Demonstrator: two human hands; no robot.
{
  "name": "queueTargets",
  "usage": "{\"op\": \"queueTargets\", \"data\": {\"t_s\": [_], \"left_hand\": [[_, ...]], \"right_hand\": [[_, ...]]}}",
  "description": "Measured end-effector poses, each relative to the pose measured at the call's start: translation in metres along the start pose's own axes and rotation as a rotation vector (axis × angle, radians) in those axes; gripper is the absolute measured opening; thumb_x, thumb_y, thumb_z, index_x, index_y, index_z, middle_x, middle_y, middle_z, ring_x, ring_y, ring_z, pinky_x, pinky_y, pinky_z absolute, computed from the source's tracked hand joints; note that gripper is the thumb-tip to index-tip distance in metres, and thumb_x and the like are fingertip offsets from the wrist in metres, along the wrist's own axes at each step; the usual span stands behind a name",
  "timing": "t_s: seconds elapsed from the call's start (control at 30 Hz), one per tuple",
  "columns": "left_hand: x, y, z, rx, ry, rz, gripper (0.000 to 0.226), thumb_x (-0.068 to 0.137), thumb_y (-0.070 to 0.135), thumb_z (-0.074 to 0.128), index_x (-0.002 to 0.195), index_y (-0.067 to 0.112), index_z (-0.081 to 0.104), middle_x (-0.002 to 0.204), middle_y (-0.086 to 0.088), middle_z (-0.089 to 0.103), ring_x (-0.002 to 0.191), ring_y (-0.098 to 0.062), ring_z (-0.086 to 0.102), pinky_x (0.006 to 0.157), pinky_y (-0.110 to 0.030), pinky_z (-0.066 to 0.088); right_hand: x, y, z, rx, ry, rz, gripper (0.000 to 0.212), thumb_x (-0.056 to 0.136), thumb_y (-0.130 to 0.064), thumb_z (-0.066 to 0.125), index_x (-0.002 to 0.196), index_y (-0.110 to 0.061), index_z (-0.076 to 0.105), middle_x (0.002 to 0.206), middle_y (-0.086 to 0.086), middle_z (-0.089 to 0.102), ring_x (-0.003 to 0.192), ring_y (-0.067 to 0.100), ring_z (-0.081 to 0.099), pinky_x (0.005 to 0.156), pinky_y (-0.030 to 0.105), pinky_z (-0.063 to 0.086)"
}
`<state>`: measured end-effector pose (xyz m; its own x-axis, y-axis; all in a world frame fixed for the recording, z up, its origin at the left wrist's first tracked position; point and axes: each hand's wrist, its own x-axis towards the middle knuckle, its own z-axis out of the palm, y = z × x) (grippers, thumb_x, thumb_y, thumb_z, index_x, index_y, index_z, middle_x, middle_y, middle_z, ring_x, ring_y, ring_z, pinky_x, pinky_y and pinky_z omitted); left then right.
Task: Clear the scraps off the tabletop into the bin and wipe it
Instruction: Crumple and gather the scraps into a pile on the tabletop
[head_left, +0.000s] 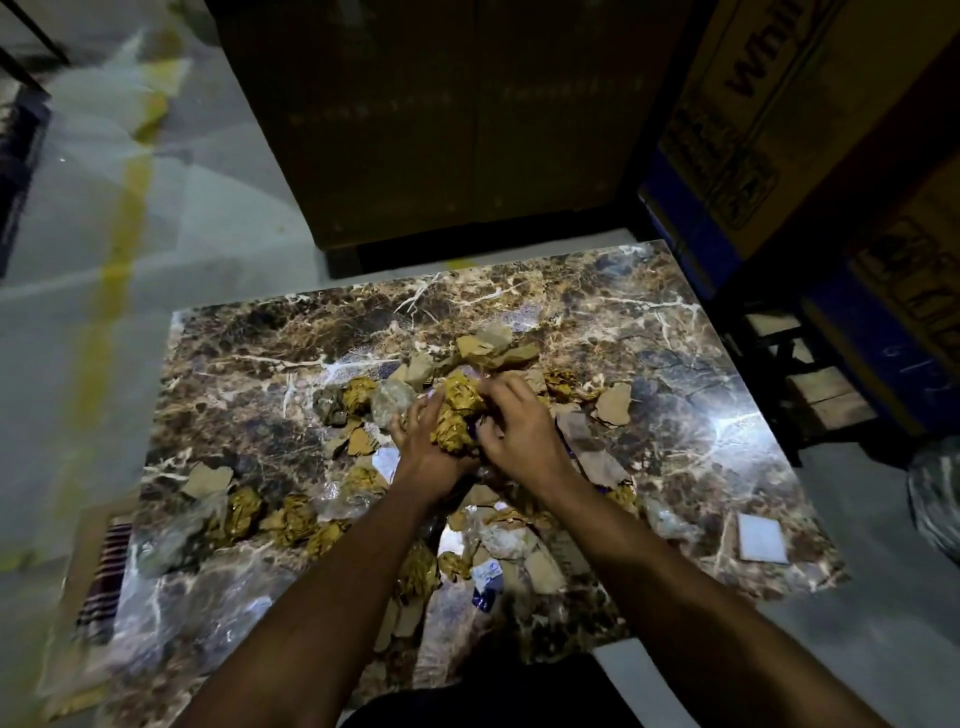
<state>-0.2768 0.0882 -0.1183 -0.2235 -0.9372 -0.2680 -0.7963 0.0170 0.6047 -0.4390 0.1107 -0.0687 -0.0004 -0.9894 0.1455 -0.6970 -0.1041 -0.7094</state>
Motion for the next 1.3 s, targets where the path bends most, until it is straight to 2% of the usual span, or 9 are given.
{"op": "queueTargets", "data": {"t_s": [0.2, 0.37, 0.47, 0.6, 0.83, 0.9, 1.03, 1.13, 1.3], "left_hand": [[-0.007, 0.004, -0.006, 0.077, -0.089, -0.012, 0.092, 0.081, 0.065, 0.062, 0.156, 0.042, 0.014, 0.166, 0.006, -0.012, 0.154, -0.022, -0.009, 0.122, -0.042, -0.007], [-0.004, 0.015, -0.014, 0.223, -0.123, 0.087, 0.086, 0.085, 0.066, 0.062, 0.157, 0.047, 0.019, 0.168, 0.007, -0.016, 0.153, -0.027, -0.012, 0.121, -0.056, -0.008], [-0.008, 0.017, -0.018, 0.051, -0.047, 0.123, 0.102, 0.082, 0.060, 0.066, 0.160, 0.040, 0.004, 0.168, 0.011, -0.013, 0.154, -0.030, -0.001, 0.121, -0.059, -0.004], [-0.009, 0.010, -0.028, -0.275, -0.020, 0.148, 0.127, 0.062, 0.058, 0.079, 0.154, 0.051, -0.008, 0.163, 0.004, 0.030, 0.151, -0.025, 0.025, 0.119, -0.068, 0.001], [-0.012, 0.006, -0.033, 0.004, -0.084, 0.308, 0.123, 0.066, 0.068, 0.077, 0.156, 0.052, -0.004, 0.169, 0.016, -0.004, 0.156, -0.028, 0.002, 0.115, -0.076, 0.004], [-0.009, 0.013, -0.034, 0.094, -0.108, 0.269, 0.115, 0.073, 0.059, 0.076, 0.154, 0.055, -0.006, 0.165, 0.022, -0.013, 0.155, -0.030, -0.004, 0.114, -0.076, 0.003], [-0.008, 0.027, -0.032, 0.223, -0.111, 0.233, 0.107, 0.085, 0.044, 0.077, 0.152, 0.058, -0.005, 0.165, 0.024, -0.012, 0.155, -0.030, -0.002, 0.115, -0.074, 0.004], [-0.004, 0.026, -0.031, 0.254, -0.117, 0.202, 0.101, 0.085, 0.050, 0.074, 0.154, 0.054, 0.001, 0.167, 0.019, -0.006, 0.155, -0.030, 0.004, 0.116, -0.074, 0.008], [-0.002, 0.025, -0.029, 0.313, -0.093, 0.226, 0.095, 0.085, 0.054, 0.073, 0.156, 0.049, 0.009, 0.169, 0.015, 0.001, 0.155, -0.028, 0.007, 0.113, -0.076, 0.017]], "right_hand": [[-0.002, -0.013, 0.016, -0.087, -0.056, 0.014, 0.057, 0.097, -0.055, 0.056, 0.134, -0.012, 0.054, 0.143, 0.007, 0.053, 0.133, 0.022, 0.045, 0.111, 0.036, 0.042], [-0.001, -0.019, 0.021, -0.005, 0.111, 0.054, 0.038, 0.096, -0.037, 0.066, 0.127, -0.016, 0.060, 0.118, 0.004, 0.068, 0.108, 0.020, 0.061, 0.090, 0.041, 0.054], [-0.007, -0.025, 0.027, 0.010, 0.158, 0.003, 0.035, 0.095, -0.022, 0.067, 0.130, -0.020, 0.066, 0.127, 0.004, 0.070, 0.117, 0.020, 0.061, 0.107, 0.047, 0.047], [-0.008, -0.021, 0.033, -0.069, 0.122, 0.058, 0.035, 0.092, -0.012, 0.066, 0.126, -0.018, 0.071, 0.139, 0.013, 0.062, 0.129, 0.030, 0.056, 0.115, 0.051, 0.040], [-0.009, -0.028, 0.031, -0.215, -0.099, 0.123, 0.053, 0.099, -0.012, 0.050, 0.150, -0.012, 0.034, 0.151, 0.011, 0.049, 0.144, 0.025, 0.039, 0.125, 0.051, 0.014], [-0.006, -0.024, 0.025, -0.206, -0.164, 0.198, 0.059, 0.093, -0.015, 0.055, 0.144, -0.015, 0.025, 0.145, 0.009, 0.049, 0.141, 0.026, 0.035, 0.117, 0.051, 0.021], [-0.003, -0.017, 0.010, 0.305, -0.170, 0.378, 0.075, 0.080, -0.006, 0.060, 0.110, -0.063, 0.021, 0.148, 0.010, 0.039, 0.139, 0.026, 0.038, 0.102, 0.042, 0.040], [-0.009, -0.012, -0.002, 0.639, -0.035, 0.442, 0.064, 0.089, 0.014, 0.050, 0.113, -0.040, 0.026, 0.159, 0.015, 0.033, 0.134, 0.015, 0.050, 0.078, 0.018, 0.051], [-0.044, 0.017, -0.031, 0.499, 0.222, 0.471, 0.064, 0.092, -0.005, 0.066, 0.136, -0.032, 0.029, 0.150, 0.003, 0.048, 0.121, 0.018, 0.061, 0.089, 0.036, 0.058]]}}
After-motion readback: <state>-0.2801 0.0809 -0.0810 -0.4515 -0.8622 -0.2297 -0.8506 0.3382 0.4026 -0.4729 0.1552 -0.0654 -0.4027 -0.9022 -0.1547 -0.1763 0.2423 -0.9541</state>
